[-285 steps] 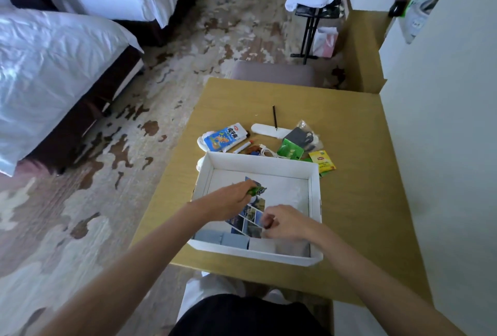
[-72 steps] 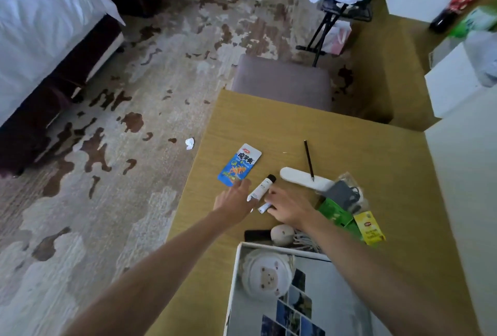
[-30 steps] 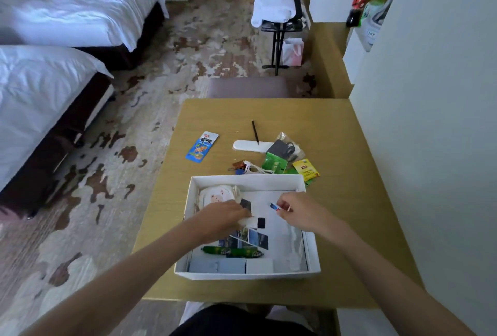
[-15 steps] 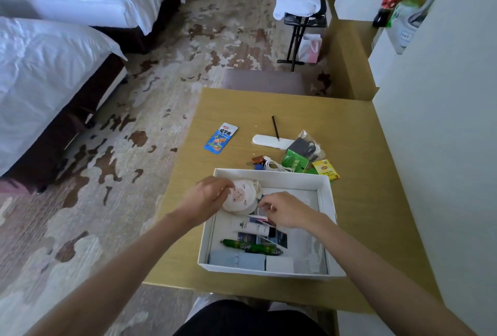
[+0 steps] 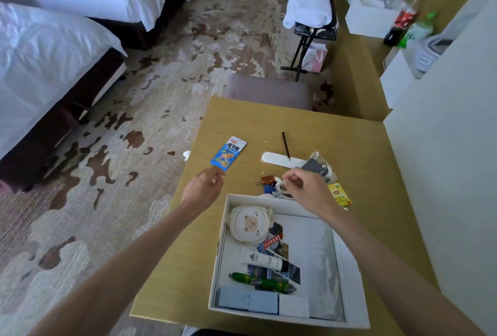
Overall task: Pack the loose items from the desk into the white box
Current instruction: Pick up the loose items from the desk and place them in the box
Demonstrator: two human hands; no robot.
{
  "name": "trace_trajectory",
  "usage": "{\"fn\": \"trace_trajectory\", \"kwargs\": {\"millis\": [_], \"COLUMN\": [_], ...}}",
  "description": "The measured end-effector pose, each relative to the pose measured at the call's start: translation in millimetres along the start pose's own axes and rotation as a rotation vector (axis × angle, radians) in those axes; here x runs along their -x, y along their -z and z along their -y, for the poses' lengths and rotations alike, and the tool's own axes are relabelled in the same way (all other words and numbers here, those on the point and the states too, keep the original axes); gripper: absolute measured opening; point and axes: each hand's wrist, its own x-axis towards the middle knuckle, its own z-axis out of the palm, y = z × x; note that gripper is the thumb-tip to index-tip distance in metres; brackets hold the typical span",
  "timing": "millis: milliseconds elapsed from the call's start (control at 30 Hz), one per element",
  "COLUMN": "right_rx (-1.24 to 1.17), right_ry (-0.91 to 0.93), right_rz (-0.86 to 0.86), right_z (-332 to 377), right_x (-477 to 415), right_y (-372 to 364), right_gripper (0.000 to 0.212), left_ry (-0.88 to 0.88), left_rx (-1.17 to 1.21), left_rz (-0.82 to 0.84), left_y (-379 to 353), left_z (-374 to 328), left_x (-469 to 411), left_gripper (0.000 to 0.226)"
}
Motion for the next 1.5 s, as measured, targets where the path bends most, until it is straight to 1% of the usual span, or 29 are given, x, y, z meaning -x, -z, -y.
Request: {"fn": "trace_trajectory", "kwargs": {"millis": [67, 167, 267, 333, 400, 467, 533, 633, 733, 800, 900, 933, 967, 1067, 1133, 1200, 1233, 1300, 1400, 1500], "right_rx": [0.063, 0.235, 0.486, 0.651, 0.755, 0.741, 0.648, 0.417, 0.202, 0.011, -0.333, -0.439, -0.515, -0.569, -0.678, -0.927, -1.045, -1.185, -1.227, -1.078], "right_ry": [-0.05, -0.13, -0.126, -0.12, -0.116, -0.115, -0.112, -0.138, -0.199, -0.231, -0.297, -0.313, -0.316, -0.289, -0.27, -0.239, -0.223, -0.192, -0.164, -0.152], "right_rz": [0.075, 0.235, 0.372, 0.444, 0.511, 0.514, 0.48, 0.391, 0.236, 0.128, -0.005, -0.036, -0.065, -0.125, -0.128, -0.097, -0.072, -0.019, 0.103, 0.241], "right_z": [1.9, -1.4, -7.5, -12.7, -19.5, -26.6, -32.6, -38.9, -38.1, -34.6, -22.0, -16.1, -9.6, 8.2, 18.1, 27.7, 32.2, 40.6, 48.0, 46.3], "right_x": [-24.3, -61.1, -93.0, -107.5, -114.2, -115.2, -115.6, -116.4, -115.6, -112.3, -103.0, -98.4, -93.2, -77.5, -65.7, -53.3, -46.9, -33.8, -12.6, 12.3], "right_y": [-7.8, -28.8, -54.9, -69.9, -82.0, -89.7, -91.1, -83.8, -69.2, -57.1, -35.8, -28.2, -20.5, 0.3, 12.8, 24.0, 29.7, 39.7, 49.1, 53.8], "right_gripper": [0.016, 0.024, 0.039, 0.044, 0.045, 0.033, 0.014, 0.001, 0.01, 0.01, 0.008, 0.009, 0.011, 0.016, 0.019, 0.023, 0.021, 0.019, 0.018, 0.016], "left_ry": [0.061, 0.082, 0.091, 0.117, 0.135, 0.12, 0.083, 0.095, 0.151, 0.206, 0.323, 0.363, 0.385, 0.354, 0.294, 0.27, 0.256, 0.189, 0.046, -0.058], "left_rx": [-0.052, -0.091, -0.172, -0.231, -0.276, -0.331, -0.366, -0.371, -0.366, -0.322, -0.232, -0.179, -0.124, -0.042, 0.048, 0.234, 0.332, 0.475, 0.585, 0.627], "left_rz": [0.083, 0.182, 0.246, 0.281, 0.292, 0.271, 0.227, 0.19, 0.156, 0.14, 0.166, 0.181, 0.192, 0.225, 0.208, 0.163, 0.14, 0.116, 0.119, 0.163], "left_y": [-3.3, -11.7, -21.9, -28.4, -36.1, -45.8, -56.9, -71.1, -82.1, -85.0, -83.0, -80.6, -78.0, -67.1, -56.5, -40.8, -31.4, -11.7, 15.2, 30.2], "left_z": [9.4, 21.7, 33.3, 38.7, 41.0, 40.1, 36.8, 31.7, 31.5, 33.0, 38.1, 40.0, 42.0, 42.5, 34.4, 18.5, 8.3, -14.2, -47.1, -68.7], "left_x": [-18.6, -42.3, -65.3, -81.8, -99.1, -117.0, -133.9, -155.6, -169.3, -174.1, -180.7, -181.8, -181.5, -170.8, -157.7, -139.8, -128.8, -104.1, -63.0, -23.0], "left_gripper": [0.021, 0.025, 0.032, 0.039, 0.048, 0.054, 0.062, 0.077, 0.076, 0.075, 0.079, 0.077, 0.069, 0.034, 0.023, 0.018, 0.016, 0.015, 0.014, 0.009]}}
